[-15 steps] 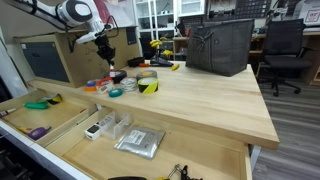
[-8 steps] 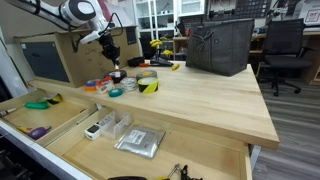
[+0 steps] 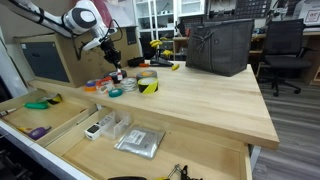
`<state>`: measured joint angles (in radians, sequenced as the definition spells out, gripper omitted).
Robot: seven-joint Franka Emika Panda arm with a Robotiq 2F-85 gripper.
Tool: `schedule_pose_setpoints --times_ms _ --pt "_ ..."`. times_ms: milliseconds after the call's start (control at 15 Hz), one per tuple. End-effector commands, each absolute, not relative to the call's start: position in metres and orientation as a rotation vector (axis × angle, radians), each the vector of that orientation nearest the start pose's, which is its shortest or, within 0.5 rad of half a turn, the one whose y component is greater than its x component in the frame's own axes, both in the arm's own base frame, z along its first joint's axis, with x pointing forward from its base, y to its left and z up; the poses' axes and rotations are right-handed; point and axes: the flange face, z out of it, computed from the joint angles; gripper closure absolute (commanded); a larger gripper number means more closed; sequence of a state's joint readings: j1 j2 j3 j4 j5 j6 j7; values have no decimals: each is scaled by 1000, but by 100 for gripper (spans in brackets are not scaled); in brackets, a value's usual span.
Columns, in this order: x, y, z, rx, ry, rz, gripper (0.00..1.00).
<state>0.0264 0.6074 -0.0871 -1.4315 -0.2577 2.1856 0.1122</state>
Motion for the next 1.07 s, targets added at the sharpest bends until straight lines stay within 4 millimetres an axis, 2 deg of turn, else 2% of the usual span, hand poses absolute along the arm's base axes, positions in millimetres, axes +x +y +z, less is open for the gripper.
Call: schedule_pose_setpoints --times_ms 0,467,733,800,867,933,1000 --pt "733 -29 347 -3404 56 -322 96" --pt "728 -11 335 -3362 -22 -324 96" --pt "723 -17 327 -3361 -17 -292 96" --pt "722 -18 326 -3363 -18 -290 91" --pt "721 -19 325 -3367 -18 -290 96" --pt "721 -20 325 -3368 -16 -292 60" --pt "720 -21 325 -3365 -17 -294 59"
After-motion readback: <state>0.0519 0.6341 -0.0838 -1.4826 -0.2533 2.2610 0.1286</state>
